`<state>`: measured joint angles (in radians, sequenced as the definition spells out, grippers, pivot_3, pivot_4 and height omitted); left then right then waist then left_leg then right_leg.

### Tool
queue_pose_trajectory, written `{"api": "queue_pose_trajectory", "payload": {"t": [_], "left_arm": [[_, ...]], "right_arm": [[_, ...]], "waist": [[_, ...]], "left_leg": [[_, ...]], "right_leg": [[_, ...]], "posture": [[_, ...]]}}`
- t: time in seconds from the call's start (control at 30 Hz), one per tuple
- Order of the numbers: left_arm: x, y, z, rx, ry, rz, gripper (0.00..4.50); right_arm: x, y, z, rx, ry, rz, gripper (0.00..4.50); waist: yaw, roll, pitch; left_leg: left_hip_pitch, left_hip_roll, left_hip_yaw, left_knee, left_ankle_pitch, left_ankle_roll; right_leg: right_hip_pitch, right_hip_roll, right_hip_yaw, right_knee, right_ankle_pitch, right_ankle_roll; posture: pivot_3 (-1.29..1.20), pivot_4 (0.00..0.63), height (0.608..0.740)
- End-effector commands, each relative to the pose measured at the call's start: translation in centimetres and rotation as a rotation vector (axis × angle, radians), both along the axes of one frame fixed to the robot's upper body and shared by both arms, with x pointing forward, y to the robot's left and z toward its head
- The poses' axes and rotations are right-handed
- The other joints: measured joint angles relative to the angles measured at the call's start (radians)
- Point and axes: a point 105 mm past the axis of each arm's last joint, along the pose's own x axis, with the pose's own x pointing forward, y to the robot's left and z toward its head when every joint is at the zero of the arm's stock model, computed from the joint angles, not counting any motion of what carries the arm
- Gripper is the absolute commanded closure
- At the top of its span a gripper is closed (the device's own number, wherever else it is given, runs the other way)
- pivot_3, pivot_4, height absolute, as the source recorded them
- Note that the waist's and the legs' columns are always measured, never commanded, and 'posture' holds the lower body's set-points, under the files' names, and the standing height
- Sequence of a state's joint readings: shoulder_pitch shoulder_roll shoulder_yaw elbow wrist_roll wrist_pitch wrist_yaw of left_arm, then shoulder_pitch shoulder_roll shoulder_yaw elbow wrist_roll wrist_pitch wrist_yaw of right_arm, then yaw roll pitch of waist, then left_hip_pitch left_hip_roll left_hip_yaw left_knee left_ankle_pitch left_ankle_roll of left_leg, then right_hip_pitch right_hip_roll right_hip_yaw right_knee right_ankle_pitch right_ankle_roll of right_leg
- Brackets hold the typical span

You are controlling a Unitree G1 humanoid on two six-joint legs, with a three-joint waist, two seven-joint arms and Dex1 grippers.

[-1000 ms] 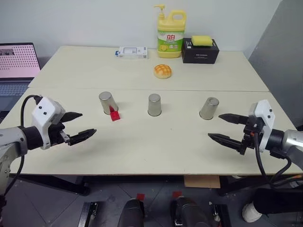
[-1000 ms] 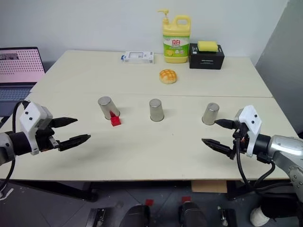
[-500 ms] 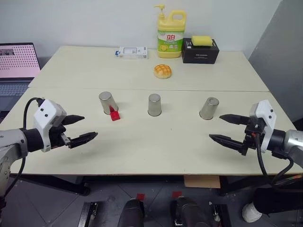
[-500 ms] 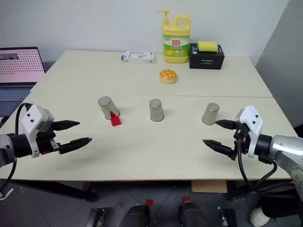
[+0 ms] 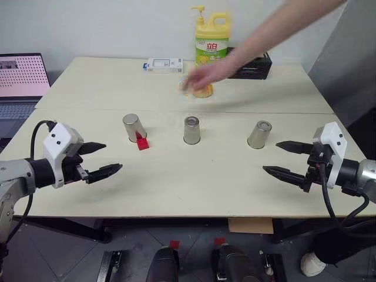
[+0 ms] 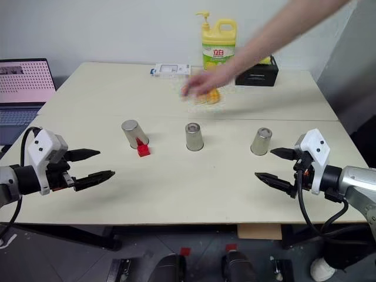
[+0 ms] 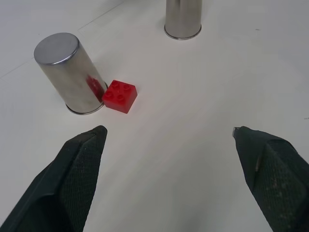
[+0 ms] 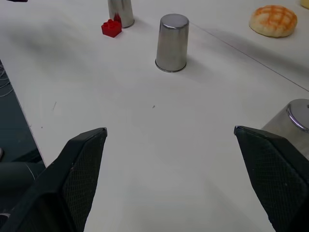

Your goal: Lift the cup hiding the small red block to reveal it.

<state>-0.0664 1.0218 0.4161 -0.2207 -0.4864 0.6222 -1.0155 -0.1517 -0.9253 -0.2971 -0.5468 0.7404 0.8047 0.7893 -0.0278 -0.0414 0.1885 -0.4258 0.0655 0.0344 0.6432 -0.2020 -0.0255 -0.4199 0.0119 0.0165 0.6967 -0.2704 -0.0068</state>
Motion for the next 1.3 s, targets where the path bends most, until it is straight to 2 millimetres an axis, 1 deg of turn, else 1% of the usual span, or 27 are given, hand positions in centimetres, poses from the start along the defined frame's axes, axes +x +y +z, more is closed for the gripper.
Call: {"api": "queue_pose_trajectory", "payload": {"t": [0.03, 1.07, 1.2, 1.3], "left_arm": [[0.1, -0.2, 0.8, 0.021, -0.029, -0.018, 0.06], [0.7, -0.8, 0.7, 0.036, -0.023, -0.057, 0.06], [0.8, -1.1, 0.8, 0.034, -0.027, -0.067, 0.06], [0.9, -1.6, 0.9, 0.029, -0.033, -0.085, 0.06]], "right_arm": [[-0.3, 0.5, 1.4, 0.001, -0.051, 0.021, 0.0], [-0.7, 0.6, 0.7, 0.032, -0.045, 0.036, 0.0], [-0.6, 1.0, 0.7, 0.041, -0.044, 0.041, 0.0], [-0.6, 2.0, 0.7, 0.058, -0.038, 0.069, 0.0]], "waist": [[0.0, 0.0, 0.0], [0.0, 0.0, 0.0], [0.0, 0.0, 0.0], [0.0, 0.0, 0.0]], "left_leg": [[0.0, 0.0, 0.0, 0.0, 0.0, 0.0], [0.0, 0.0, 0.0, 0.0, 0.0, 0.0], [0.0, 0.0, 0.0, 0.0, 0.0, 0.0], [0.0, 0.0, 0.0, 0.0, 0.0, 0.0]], "right_leg": [[0.0, 0.0, 0.0, 0.0, 0.0, 0.0], [0.0, 0.0, 0.0, 0.0, 0.0, 0.0], [0.0, 0.0, 0.0, 0.0, 0.0, 0.0], [0.0, 0.0, 0.0, 0.0, 0.0, 0.0]], "posture": [[0.0, 0.15, 0.74], [0.0, 0.15, 0.74], [0.0, 0.15, 0.74], [0.0, 0.15, 0.74]]}}
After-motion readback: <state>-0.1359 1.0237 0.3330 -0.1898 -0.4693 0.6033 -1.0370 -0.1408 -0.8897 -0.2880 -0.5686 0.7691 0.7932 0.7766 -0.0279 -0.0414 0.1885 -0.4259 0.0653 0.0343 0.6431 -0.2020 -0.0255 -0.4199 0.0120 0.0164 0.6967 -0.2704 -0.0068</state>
